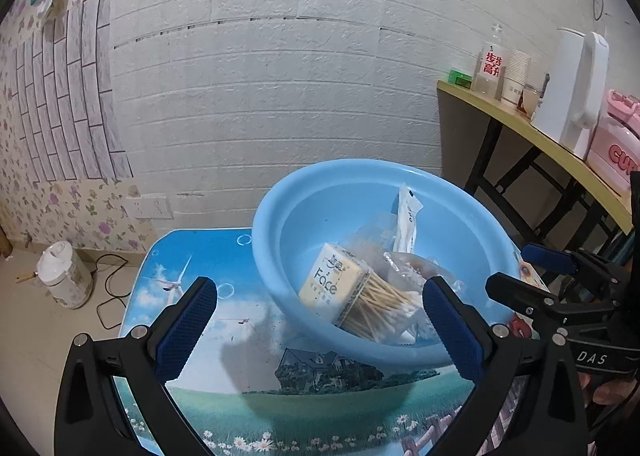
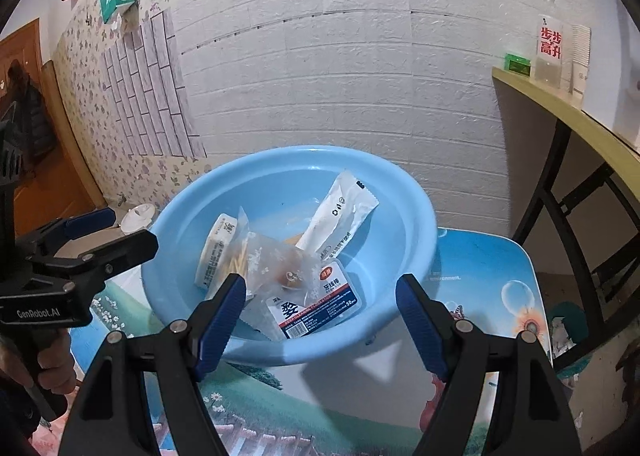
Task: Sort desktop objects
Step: 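Withdraw both open grippers away from the basin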
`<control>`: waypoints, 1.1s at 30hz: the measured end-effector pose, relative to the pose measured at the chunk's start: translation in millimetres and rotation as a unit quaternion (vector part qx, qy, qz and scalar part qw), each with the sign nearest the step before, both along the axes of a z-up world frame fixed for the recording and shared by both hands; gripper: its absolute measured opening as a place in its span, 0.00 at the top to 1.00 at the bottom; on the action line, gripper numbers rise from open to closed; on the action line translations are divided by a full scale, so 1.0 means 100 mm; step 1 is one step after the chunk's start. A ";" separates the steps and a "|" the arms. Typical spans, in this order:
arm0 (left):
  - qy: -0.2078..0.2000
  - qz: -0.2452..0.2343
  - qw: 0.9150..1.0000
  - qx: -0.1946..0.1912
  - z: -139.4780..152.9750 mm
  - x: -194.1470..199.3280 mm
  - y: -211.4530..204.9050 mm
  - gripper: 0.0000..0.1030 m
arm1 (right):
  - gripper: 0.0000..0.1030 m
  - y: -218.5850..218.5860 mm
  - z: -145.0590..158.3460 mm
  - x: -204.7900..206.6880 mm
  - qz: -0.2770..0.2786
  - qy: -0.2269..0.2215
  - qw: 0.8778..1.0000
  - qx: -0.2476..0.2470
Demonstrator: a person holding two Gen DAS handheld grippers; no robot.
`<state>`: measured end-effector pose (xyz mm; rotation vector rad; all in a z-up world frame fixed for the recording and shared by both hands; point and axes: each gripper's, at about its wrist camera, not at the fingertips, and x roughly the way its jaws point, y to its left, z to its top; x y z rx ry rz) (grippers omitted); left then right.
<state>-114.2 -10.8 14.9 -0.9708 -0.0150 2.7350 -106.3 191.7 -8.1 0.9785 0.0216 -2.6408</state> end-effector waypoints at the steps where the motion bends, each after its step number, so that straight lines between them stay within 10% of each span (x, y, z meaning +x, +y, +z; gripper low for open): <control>1: 0.000 -0.001 1.000 -0.001 0.01 0.02 0.01 0.00 | 0.23 0.00 0.01 0.02 -0.001 0.000 1.000 -0.001; 33: -0.048 0.025 0.998 -0.035 0.01 0.52 0.25 0.00 | 0.23 0.34 0.15 0.54 -0.067 -0.065 0.996 0.001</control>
